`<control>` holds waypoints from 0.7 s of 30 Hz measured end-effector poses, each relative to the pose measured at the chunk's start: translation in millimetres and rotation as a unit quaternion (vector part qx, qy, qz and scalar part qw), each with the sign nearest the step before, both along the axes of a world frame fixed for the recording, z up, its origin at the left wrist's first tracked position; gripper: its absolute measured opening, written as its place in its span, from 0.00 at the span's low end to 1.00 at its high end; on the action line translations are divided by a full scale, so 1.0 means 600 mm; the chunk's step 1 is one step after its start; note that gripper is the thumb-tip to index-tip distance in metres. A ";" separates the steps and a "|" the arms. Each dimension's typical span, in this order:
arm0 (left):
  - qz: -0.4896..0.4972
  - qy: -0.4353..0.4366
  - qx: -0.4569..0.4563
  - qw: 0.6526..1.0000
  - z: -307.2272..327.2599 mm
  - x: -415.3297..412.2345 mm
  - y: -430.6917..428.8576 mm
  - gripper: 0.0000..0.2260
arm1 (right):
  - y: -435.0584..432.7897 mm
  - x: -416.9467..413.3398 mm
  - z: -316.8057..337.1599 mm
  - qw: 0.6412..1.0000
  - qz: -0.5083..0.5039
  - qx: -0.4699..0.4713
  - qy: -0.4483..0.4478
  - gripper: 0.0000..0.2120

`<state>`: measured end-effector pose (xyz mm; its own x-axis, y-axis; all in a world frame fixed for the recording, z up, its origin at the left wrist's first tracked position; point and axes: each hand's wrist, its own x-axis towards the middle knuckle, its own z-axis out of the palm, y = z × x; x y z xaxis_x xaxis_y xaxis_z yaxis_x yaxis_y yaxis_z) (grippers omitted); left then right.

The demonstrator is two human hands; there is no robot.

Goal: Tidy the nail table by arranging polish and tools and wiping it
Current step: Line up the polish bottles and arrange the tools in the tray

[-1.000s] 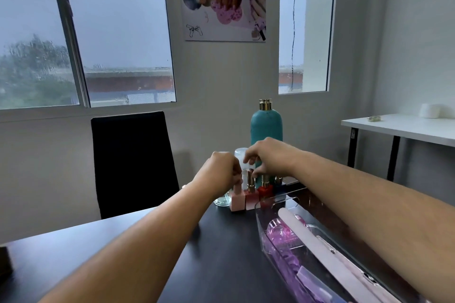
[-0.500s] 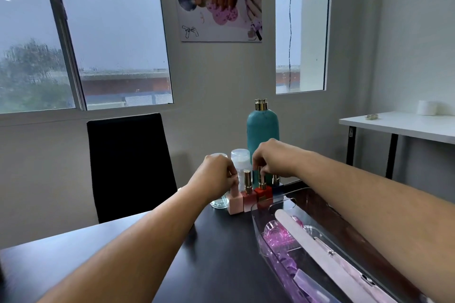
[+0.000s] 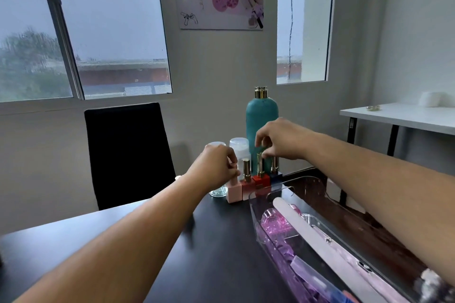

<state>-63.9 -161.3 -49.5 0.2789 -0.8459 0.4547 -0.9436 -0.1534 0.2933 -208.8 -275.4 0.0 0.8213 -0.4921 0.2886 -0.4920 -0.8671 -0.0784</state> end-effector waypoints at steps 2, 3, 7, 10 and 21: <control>-0.001 -0.004 0.004 1.000 0.001 0.000 -0.001 0.07 | -0.007 -0.012 0.005 1.000 -0.014 -0.016 -0.014 0.07; -0.001 -0.005 0.005 1.000 0.001 -0.001 -0.001 0.06 | -0.010 -0.016 0.004 0.999 -0.022 -0.019 -0.018 0.05; 0.000 -0.005 0.001 1.000 0.002 -0.001 -0.004 0.05 | -0.017 -0.019 -0.010 0.999 -0.047 -0.021 -0.013 0.06; 0.003 0.001 -0.003 1.000 0.000 0.000 -0.006 0.06 | -0.020 -0.014 -0.019 0.998 -0.059 -0.009 -0.010 0.05; 0.003 0.028 -0.008 1.000 -0.007 0.004 -0.016 0.04 | -0.028 -0.012 -0.028 0.997 -0.078 0.014 -0.015 0.06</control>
<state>-61.3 -171.1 -53.6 0.3084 -0.8370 0.4520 -0.9250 -0.1530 0.3479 -215.9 -292.1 -16.7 0.7250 -0.6213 0.2973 -0.6179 -0.7774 -0.1180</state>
